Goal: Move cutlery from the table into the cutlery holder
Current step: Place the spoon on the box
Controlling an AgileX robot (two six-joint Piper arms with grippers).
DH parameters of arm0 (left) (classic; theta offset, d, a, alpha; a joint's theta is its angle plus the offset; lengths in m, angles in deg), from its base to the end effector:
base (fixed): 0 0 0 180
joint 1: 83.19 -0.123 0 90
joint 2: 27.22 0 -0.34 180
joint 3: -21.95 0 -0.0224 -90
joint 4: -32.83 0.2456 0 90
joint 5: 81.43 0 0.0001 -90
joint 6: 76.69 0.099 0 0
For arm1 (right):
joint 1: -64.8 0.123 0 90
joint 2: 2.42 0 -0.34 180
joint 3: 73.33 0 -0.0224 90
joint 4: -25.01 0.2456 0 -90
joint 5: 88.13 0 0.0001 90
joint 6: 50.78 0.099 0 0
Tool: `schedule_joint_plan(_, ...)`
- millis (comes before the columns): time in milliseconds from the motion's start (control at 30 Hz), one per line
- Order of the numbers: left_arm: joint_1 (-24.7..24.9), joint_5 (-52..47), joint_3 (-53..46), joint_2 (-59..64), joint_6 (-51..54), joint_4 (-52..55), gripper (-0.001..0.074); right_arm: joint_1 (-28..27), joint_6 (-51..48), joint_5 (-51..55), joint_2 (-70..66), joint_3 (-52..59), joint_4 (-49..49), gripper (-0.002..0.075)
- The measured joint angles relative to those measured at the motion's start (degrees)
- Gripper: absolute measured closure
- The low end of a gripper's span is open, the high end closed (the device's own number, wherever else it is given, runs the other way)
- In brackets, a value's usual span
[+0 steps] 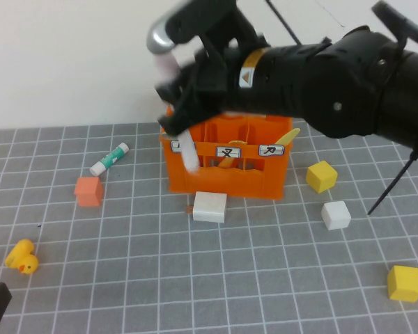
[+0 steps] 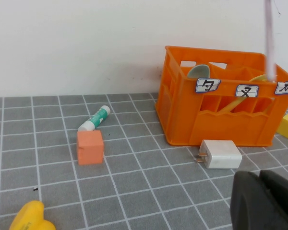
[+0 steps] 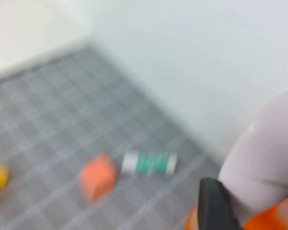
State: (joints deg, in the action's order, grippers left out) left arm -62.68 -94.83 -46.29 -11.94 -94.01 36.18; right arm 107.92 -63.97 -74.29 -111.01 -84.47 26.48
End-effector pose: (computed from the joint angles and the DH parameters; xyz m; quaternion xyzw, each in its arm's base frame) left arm 0.0115 -0.0029 0.2506 0.0376 0.7474 -0.1922 0.6348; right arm 0.3259 0.3060 0.3996 -0.3820 0.7318 0.1549 0.5427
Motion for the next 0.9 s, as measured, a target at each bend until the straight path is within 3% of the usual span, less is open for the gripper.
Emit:
schedule_joint_plan(267,0.0,0.0,0.0,0.0,0.08,0.0,0.0736,-0.93,-7.35,-21.16,-4.64,0.44,0.0,0.0419)
schedule_joint_plan(467,0.0,0.0,0.0,0.0,0.08,0.07,0.0736,-3.13,-11.02,-30.49,-9.43,0.49,0.0,0.0419)
schedule_joint_plan(900,0.0,0.1,0.0,0.0,0.08,0.07,0.0736,-4.04,-21.53,-34.36,-19.64,0.49,0.36,0.0422)
